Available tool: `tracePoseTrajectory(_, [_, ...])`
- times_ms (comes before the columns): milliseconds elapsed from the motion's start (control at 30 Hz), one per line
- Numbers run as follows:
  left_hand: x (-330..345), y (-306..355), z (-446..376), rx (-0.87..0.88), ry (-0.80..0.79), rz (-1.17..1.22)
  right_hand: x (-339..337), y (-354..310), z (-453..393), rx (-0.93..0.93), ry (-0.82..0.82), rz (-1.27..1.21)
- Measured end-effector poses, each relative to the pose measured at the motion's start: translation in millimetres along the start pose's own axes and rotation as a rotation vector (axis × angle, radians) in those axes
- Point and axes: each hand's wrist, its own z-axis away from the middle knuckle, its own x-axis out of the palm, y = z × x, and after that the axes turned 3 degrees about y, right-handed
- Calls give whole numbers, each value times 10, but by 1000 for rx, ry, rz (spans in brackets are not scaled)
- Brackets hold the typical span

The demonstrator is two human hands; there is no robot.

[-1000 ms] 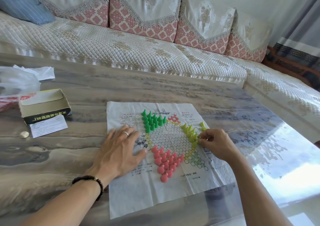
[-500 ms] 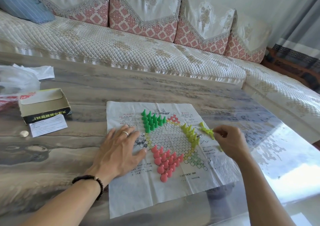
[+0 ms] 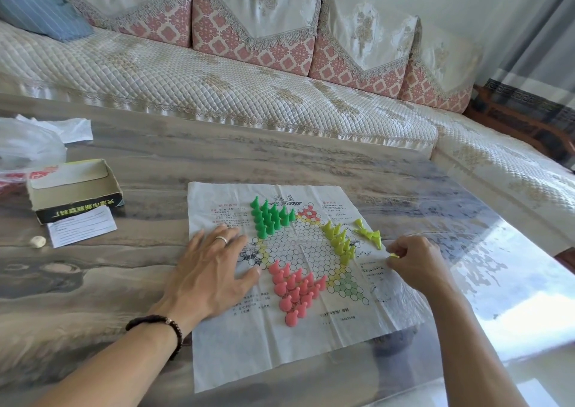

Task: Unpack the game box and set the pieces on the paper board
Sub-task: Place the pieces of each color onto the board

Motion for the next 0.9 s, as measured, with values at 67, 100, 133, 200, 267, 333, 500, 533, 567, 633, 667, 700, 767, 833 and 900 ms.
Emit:
tracePoseTrajectory(67, [-2, 0, -4, 3, 5, 0, 17, -1, 0, -13, -16, 41])
tracePoseTrajectory(100, [-3, 2, -7, 4, 9, 2, 28, 6, -2, -15, -18, 61])
tracePoseTrajectory(133, [-6, 4, -8, 2, 11, 3, 37, 17, -1, -14, -11, 71])
tracePoseTrajectory(200, [-8, 7, -8, -2, 8, 1, 63, 36, -8, -12, 21, 65])
tracePoseTrajectory(267, [-7, 8, -4, -7, 7, 0, 73, 51, -17, -2, 45, 24])
tracePoseTrajectory(333, [-9, 9, -2, -9, 4, 2, 71, 75, -34, 31, 33, -21])
tracePoseTrajectory(500, [-19, 20, 2, -8, -2, 11, 48, 107, -39, 19, 24, -40])
tracePoseTrajectory(533, [-22, 23, 5, -8, -3, 9, 51, 101, -33, 10, 24, -36])
tracePoseTrajectory(567, [-19, 22, 5, -8, -5, 6, 57, 92, -28, 3, 29, -38])
tracePoseTrajectory(633, [-20, 24, 4, -7, -7, 5, 67, 38, -32, -17, 55, -55])
tracePoseTrajectory(667, [-23, 25, 4, -7, -8, 3, 74, -5, -44, -36, 72, -62])
tracePoseTrajectory(700, [-23, 24, 2, -8, -14, -2, 83, -60, -59, -58, 80, -74])
tracePoseTrajectory(767, [-26, 23, 2, -10, -18, -8, 108, -192, -100, -96, 71, -125])
tracePoseTrajectory(833, [-29, 23, 2, -10, -18, -12, 150, -310, -152, -119, 61, -155])
tracePoseTrajectory(900, [-25, 28, 2, -11, -16, -11, 201, -397, -215, -140, 53, -163])
